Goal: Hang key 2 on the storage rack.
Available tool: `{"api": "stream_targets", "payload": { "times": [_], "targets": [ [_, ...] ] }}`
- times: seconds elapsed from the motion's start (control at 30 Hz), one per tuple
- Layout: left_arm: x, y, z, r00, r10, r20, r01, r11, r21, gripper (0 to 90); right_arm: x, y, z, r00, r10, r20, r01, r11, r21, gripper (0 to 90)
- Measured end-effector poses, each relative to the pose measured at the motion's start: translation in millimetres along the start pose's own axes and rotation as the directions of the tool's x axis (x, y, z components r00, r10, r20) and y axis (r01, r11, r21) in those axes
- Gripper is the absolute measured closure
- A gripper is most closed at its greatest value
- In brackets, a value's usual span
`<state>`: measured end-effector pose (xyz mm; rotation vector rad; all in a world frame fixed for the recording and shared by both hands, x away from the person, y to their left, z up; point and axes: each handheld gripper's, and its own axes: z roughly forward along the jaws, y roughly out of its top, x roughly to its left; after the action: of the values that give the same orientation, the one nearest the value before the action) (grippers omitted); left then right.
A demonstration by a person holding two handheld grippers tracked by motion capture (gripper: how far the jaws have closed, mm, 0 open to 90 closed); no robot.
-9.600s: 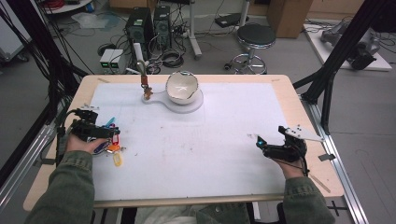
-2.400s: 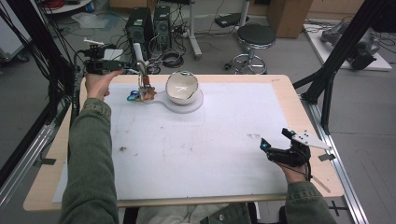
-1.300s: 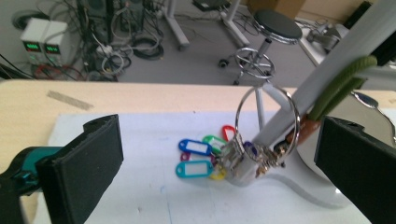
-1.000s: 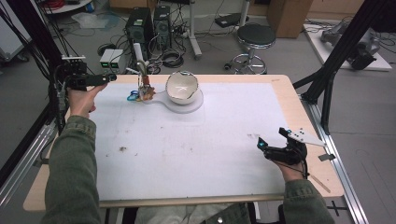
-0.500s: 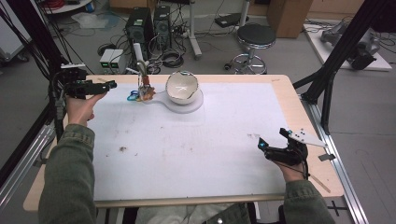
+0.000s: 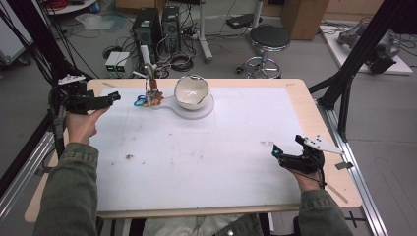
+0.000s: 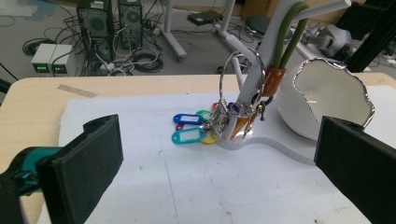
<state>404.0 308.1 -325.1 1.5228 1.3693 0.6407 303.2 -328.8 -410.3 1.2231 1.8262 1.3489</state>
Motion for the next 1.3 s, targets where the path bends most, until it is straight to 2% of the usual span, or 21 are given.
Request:
{"api": "stream_targets", "payload": {
  "times": [0.17,0.3,0.63,0.77,0.9,1.03,1.17,1.3],
  "targets": [
    [2.6,-12.0,-4.8,1.0000,-0.004,0.000,0.004,1.0000,-0.006,1.6,0.3,0.0,0.9,1.0000,0.004,0.005,-0.004,1.000,0.004,1.3],
    [2.5,-22.8,-9.2,0.9993,-0.016,0.034,0.017,0.9997,-0.018,1.6,-0.2,0.1,1.9,1.0000,0.001,0.006,-0.001,1.000,0.005,1.3],
    [-4.9,-37.3,-22.7,0.9994,0.021,0.027,-0.020,0.9991,-0.037,1.6,-0.4,0.0,5.4,0.9999,-0.004,0.011,0.004,1.000,0.018,1.3],
    [-11.8,-46.0,-26.1,0.9976,0.049,0.049,-0.047,0.9984,-0.032,1.6,-0.5,-0.1,5.4,0.9999,-0.005,0.014,0.005,1.000,0.020,1.3],
    [-16.3,-55.7,-29.0,0.9955,0.090,0.027,-0.090,0.9958,-0.018,1.6,0.3,-0.3,5.7,0.9998,-0.011,0.014,0.010,1.000,0.024,1.3],
    [-17.8,-61.9,-32.8,0.9945,0.102,0.025,-0.101,0.9946,-0.023,1.6,-0.5,-0.5,5.3,0.9998,-0.012,0.014,0.012,1.000,0.020,1.3],
    [-20.6,-68.0,-38.9,0.9951,0.096,0.024,-0.094,0.9935,-0.064,1.6,-0.5,-0.5,5.0,0.9998,-0.012,0.015,0.012,1.000,0.019,1.3],
    [-22.1,-73.5,-42.5,0.9946,0.104,0.006,-0.103,0.9933,-0.052,1.6,0.4,-0.3,2.6,0.9997,-0.012,0.020,0.012,1.000,0.011,1.3]
  ]
}}
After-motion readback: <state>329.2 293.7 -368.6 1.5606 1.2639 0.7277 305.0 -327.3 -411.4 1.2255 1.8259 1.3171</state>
